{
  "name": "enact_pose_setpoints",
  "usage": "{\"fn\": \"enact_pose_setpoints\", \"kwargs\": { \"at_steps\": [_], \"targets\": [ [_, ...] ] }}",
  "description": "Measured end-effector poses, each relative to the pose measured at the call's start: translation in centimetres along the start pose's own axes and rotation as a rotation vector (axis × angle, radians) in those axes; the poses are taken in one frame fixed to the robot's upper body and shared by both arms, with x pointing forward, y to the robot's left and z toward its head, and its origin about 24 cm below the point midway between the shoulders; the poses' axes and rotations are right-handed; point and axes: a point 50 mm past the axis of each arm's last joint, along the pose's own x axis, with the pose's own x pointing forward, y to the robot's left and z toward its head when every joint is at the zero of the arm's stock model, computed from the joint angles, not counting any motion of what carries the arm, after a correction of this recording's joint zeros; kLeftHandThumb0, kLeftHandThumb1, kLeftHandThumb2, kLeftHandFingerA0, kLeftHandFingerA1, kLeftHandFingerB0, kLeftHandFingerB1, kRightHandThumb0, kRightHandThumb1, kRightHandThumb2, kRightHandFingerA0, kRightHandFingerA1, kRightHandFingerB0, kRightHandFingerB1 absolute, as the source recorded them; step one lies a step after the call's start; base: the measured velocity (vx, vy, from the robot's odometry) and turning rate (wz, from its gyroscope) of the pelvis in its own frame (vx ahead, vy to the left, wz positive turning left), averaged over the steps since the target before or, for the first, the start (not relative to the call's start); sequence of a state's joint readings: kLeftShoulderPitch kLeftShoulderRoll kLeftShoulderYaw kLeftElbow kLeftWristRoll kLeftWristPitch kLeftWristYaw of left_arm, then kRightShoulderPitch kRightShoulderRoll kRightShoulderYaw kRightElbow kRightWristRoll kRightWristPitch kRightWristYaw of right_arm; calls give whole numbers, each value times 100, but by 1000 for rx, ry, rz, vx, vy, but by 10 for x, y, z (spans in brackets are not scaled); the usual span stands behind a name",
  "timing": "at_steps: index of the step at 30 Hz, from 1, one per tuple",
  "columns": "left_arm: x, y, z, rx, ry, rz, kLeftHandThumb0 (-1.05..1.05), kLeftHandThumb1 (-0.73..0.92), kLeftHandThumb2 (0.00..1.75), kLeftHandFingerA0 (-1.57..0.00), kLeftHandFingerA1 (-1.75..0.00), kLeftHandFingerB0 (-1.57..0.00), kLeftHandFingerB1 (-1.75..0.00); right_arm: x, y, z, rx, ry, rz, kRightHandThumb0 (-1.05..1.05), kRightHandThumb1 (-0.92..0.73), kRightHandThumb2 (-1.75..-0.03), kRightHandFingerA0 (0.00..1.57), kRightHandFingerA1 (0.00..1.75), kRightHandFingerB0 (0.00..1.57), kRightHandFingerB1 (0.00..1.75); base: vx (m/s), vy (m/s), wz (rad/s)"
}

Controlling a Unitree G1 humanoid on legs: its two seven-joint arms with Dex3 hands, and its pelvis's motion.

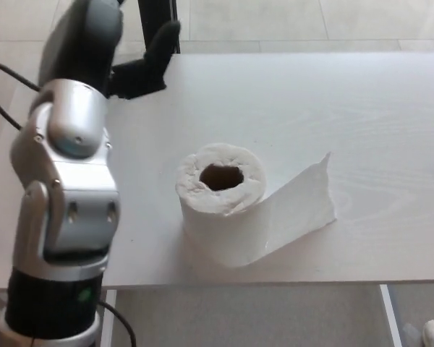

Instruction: A toilet paper roll is kept in the middle of the desk infront of the robot. The robot places its left hand on the top of the toilet paper roll to hold it still and uses its right hand to tear off a piece of toilet paper from it and hands the paper to a person

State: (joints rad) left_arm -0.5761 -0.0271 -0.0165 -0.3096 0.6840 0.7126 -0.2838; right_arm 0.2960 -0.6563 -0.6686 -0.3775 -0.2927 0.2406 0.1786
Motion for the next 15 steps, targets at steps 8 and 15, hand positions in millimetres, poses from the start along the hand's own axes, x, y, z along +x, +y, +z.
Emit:
{"fn": "enact_pose_setpoints", "kwargs": {
  "at_steps": [8,15],
  "targets": [
    [-19,48,-40,-143,98,149,-90,67,111,-42,-75,-29,-66,-10,-6,-18,-7,67,18,-97,-70,-80,0,12,0,34,0,0,0],
    [-73,74,-131,-179,423,261,-92,74,112,-99,-94,-25,-74,-22,-9,-51,1,196,19,-65,-69,-62,0,21,0,48,0,0,0]
  ]
}}
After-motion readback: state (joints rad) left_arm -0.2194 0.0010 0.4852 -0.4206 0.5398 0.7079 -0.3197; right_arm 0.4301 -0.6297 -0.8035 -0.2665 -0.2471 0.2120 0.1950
